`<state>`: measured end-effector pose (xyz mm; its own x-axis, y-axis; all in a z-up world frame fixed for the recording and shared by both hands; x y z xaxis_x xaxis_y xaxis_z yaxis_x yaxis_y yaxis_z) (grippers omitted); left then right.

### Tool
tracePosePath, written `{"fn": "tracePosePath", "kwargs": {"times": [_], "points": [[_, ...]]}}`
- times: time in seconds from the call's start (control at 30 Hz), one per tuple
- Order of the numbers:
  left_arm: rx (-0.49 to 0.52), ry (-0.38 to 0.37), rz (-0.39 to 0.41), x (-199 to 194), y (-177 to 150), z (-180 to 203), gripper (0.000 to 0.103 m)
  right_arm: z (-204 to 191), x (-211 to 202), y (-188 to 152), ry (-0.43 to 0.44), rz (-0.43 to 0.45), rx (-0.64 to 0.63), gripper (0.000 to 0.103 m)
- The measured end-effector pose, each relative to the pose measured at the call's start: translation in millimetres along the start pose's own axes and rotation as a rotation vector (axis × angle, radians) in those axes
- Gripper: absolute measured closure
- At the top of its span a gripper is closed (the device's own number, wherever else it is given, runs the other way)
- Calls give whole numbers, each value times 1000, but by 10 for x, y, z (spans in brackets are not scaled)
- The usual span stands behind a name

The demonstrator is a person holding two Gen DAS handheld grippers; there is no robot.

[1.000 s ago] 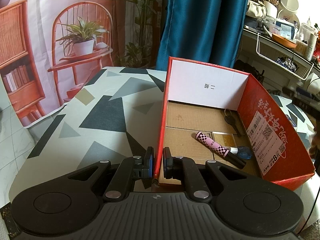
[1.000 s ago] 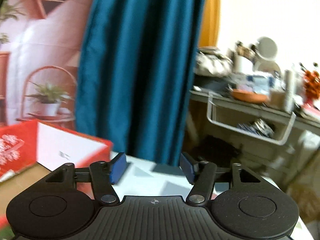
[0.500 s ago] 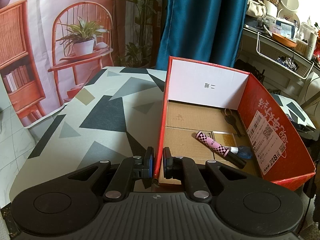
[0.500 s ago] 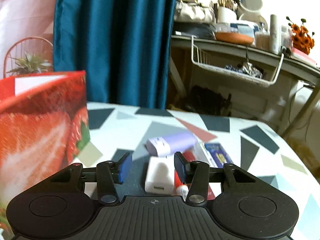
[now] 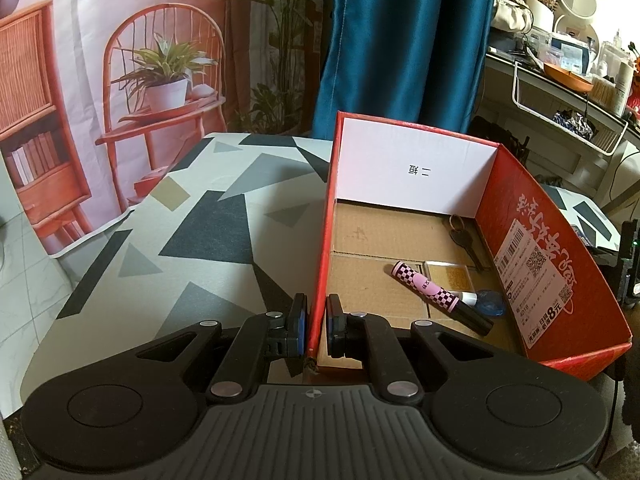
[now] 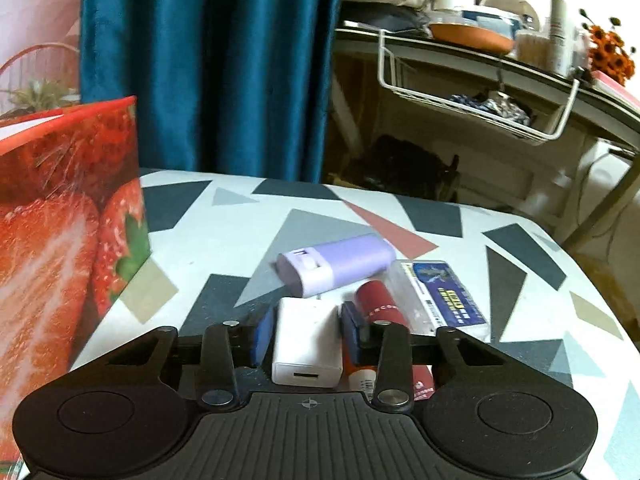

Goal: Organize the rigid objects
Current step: 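Grasp the white USB charger with the right gripper, then carry the white charger into the red box and release it with the right gripper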

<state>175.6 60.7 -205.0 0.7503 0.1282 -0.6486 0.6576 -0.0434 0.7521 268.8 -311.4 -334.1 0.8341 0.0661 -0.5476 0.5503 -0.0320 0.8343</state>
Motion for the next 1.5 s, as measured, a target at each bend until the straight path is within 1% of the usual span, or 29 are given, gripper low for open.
{"fn": "tracePosePath", "kwargs": {"times": [0.23,0.3,0.37,0.43,0.53,0.67,0.83,0.97,1.5], "points": [[-1,0,0,-1,-1,3,92,-250,-49,-34,99,-14,-141,71],[0,0,0,-1,-1,3,92,-311,-63,-48,114,-15,-176,71],[-1,0,0,-1,-1,2,92,-338,-55,-49,111,-23,-188,70],[-1,0,0,-1,0,4,92,-342,-63,-47,115,-24,-185,70],[-2,0,0,-1,0,3,92,-308,-51,-49,152,-40,-161,70],[-1,0,-1,-3,-1,6,92,-268,-49,-50,171,-43,-139,70],[-2,0,-1,-2,-2,4,92,-229,10,-46,199,-74,-112,69],[-1,0,0,-2,-1,5,92,-132,24,-38,239,-82,-49,69],[-1,0,-1,0,0,4,92,-166,18,-42,224,-79,-74,71]]}}
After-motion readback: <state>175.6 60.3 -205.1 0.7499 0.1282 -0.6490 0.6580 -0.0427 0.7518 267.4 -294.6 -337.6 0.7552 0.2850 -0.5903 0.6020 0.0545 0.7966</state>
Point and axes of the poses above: each gripper's, at about its wrist camera, not at the fingertips, and x roughly the way its jaws point, z to its right, y to its top, the point moved 2 cm from there along x, roughly the way its jaws point, and after that the axes turned 13 degrees about y, right-handed, at the moved point
